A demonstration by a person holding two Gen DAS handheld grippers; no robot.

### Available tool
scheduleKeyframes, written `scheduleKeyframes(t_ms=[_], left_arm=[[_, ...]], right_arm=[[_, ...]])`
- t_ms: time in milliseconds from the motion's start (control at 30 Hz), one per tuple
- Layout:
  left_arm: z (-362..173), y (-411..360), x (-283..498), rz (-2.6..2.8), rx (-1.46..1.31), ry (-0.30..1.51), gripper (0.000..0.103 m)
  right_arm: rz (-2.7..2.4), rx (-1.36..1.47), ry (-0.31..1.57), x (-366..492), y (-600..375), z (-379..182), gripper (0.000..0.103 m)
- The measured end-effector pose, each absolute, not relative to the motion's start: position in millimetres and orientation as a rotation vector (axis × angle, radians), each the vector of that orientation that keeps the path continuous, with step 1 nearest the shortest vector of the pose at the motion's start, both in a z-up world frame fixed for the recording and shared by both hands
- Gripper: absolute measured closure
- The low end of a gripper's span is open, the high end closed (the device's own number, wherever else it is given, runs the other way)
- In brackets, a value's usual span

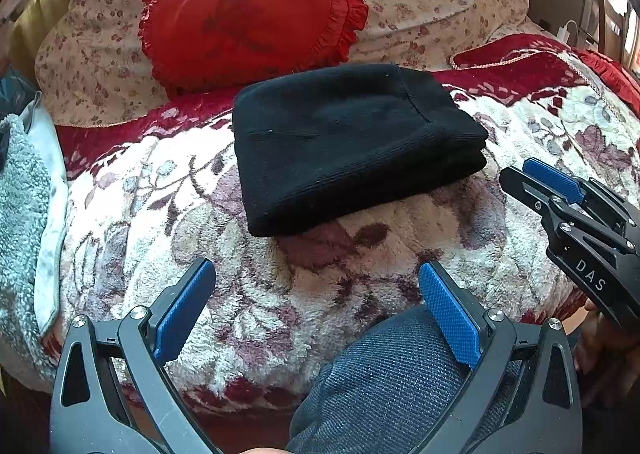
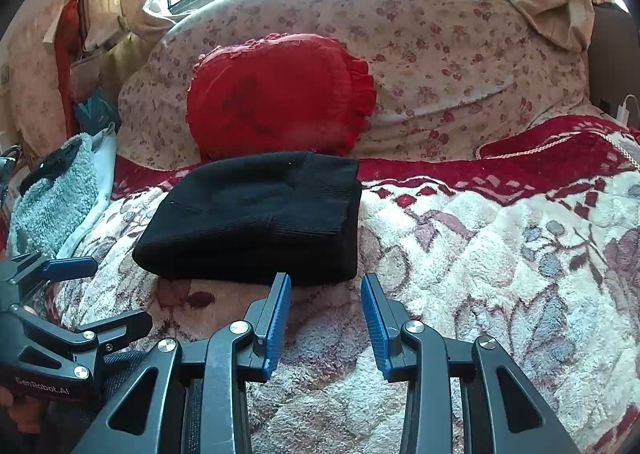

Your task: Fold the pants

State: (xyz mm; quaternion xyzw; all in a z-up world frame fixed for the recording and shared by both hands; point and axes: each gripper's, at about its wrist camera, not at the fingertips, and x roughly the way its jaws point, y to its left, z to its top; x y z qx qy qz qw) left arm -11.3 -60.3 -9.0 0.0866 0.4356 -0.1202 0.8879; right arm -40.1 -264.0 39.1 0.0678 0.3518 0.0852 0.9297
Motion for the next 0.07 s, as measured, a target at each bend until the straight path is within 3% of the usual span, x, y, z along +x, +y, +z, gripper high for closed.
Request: scheduleKeyframes(t_ms=[67], left_arm=[[-9.0,-61.5,-11.6,-0.251,0.183,0.906,0.001]], right_arm=[[0.175,0.138,0.722,-40.1,-264.2,39.0,0.068]])
